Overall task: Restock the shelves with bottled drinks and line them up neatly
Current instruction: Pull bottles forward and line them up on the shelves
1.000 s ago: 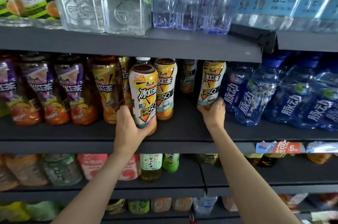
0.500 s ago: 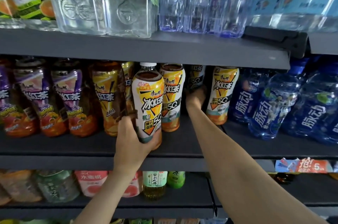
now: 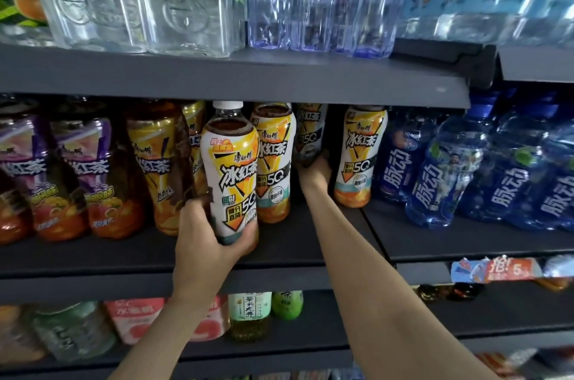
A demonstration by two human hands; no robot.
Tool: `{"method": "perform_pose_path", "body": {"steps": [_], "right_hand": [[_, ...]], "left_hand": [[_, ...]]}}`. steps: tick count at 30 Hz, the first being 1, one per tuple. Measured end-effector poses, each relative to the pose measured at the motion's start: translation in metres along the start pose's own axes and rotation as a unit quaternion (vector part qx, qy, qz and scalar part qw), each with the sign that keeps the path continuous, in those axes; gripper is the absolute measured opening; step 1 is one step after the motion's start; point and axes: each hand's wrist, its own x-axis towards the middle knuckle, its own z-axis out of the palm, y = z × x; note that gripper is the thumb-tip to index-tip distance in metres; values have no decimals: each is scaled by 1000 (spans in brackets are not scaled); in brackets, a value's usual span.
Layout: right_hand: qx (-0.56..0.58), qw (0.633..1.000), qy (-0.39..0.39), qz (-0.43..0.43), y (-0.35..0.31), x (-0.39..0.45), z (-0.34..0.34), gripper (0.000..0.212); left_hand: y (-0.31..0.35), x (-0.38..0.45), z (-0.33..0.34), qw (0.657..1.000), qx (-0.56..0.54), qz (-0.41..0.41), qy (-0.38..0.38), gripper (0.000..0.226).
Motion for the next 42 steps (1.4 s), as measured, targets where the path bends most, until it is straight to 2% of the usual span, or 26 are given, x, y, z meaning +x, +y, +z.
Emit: {"method": "perform_pose_path", "body": {"steps": [4,8,12,15,17,19,22,23,24,25,27,29,31,35,42], "right_hand": [[-35,998,3,-49,4,-28,0,62],[-102,991,-47,-67,1,-36,-6,35],[-151,982,-97,-56,-7,-34,-7,32],[-142,984,-101,-45,-8,-38,-8,34],[-111,988,-83,-67,-3,-52,-14,48],[-93,986,-41,-135,7,-71,-30,59],[-51,950,96,-294,16,-90,-61,49],[-37,939,152,-307,20,-90,-70,46],[-31,938,195,-285,24,-88,-77,46],[-30,950,205,-232,27,-85,-83,51],[-40,985,136,-93,33,-75,-88,66],[-55,996,70,-31,33,-67,-87,62],[-63,995,59,-39,29,-63,-81,55],[-50,996,23,-66,23,-61,-57,54],[-81,994,35,-60,11,-53,-36,48]], "left_hand": [[-1,0,0,1000,22,1,-3,55],[-2,1,0,999,33,1,-4,56],[0,1,0,1000,28,3,5,55],[1,1,-1,999,32,3,5,53],[2,1,-2,999,36,17,4,52],[3,1,-2,999,37,27,1,53],[4,1,-2,999,39,17,-5,54],[5,1,-2,999,40,17,-6,54],[5,1,-1,999,42,19,-5,55],[5,1,-2,999,43,17,-5,55],[7,1,-2,999,43,7,-7,55],[7,1,-3,999,44,11,-7,54],[5,1,-3,999,43,15,-9,53],[5,1,-2,999,31,-20,-16,55],[5,2,-1,999,26,-29,-16,56]]}}
